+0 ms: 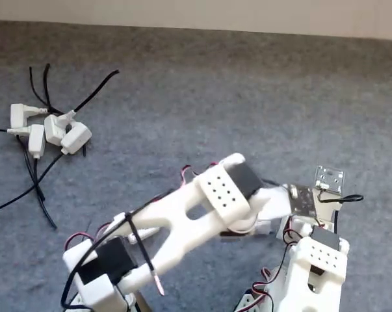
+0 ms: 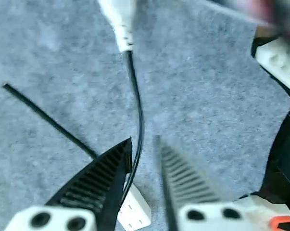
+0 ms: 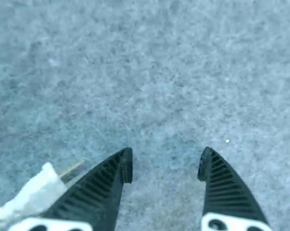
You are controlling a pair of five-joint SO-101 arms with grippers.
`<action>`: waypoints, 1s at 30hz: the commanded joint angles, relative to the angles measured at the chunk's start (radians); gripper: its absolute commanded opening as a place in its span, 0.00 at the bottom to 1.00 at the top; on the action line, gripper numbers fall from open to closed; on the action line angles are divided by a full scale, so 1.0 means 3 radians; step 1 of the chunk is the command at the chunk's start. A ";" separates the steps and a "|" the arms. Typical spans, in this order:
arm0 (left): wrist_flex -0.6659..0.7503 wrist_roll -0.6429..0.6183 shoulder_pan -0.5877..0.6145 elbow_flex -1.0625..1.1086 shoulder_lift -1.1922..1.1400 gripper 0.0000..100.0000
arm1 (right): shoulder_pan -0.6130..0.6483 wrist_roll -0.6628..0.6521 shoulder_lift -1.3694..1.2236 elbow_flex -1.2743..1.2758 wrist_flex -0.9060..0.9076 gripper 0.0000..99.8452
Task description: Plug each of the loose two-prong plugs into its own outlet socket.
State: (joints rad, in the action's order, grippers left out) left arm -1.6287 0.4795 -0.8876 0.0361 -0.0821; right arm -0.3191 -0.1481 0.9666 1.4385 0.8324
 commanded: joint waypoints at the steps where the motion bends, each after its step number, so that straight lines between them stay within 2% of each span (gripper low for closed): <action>1: 0.0020 -0.0015 0.0473 -0.0064 0.0284 0.22 | -0.0013 0.0010 0.0008 -0.0115 -0.0043 0.22; 6: 0.0036 -0.0051 0.1424 -0.0468 0.0417 0.16 | 0.0100 -0.0010 0.0008 -0.0110 -0.0043 0.22; 8: 0.0036 -0.0378 0.1854 -0.0621 0.0427 0.16 | 0.0207 -0.0215 0.0008 -0.0115 -0.0028 0.22; 11: 0.0036 -0.1151 0.2514 -0.0621 0.0407 0.16 | 0.0371 -0.0506 -0.0013 -0.0192 0.0069 0.22; 14: 0.0169 -0.1642 0.3041 -0.0294 0.0417 0.16 | 0.0678 -0.0578 -0.0033 -0.0657 0.0529 0.22; 18: 0.0921 -0.1688 0.3491 0.0555 0.0437 0.16 | 0.1220 -0.0731 -0.0074 -0.1624 0.1240 0.22; 21: 0.1672 -0.1688 0.3670 0.1245 0.0427 0.16 | 0.1741 -0.1135 -0.0463 -0.2314 0.1818 0.22; 23: 0.2143 -0.1693 0.3777 0.1547 0.0448 0.16 | 0.2064 -0.1657 -0.0806 -0.2534 0.2038 0.22; 25: 0.2271 -0.1693 0.3915 0.1547 0.0442 0.16 | 0.2335 -0.2261 -0.1087 -0.2519 0.2125 0.22; 27: 0.2291 -0.1693 0.3987 0.1562 0.0412 0.16 | 0.2514 -0.2619 -0.1245 -0.2432 0.2135 0.22; 30: 0.2291 -0.1688 0.4012 0.1583 0.0407 0.16 | 0.2580 -0.3335 -0.1286 -0.2217 0.2156 0.22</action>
State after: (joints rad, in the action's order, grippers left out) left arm -0.9659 -0.0269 0.2984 0.5086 0.0084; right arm 0.4281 -0.9413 0.5877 0.7495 1.4661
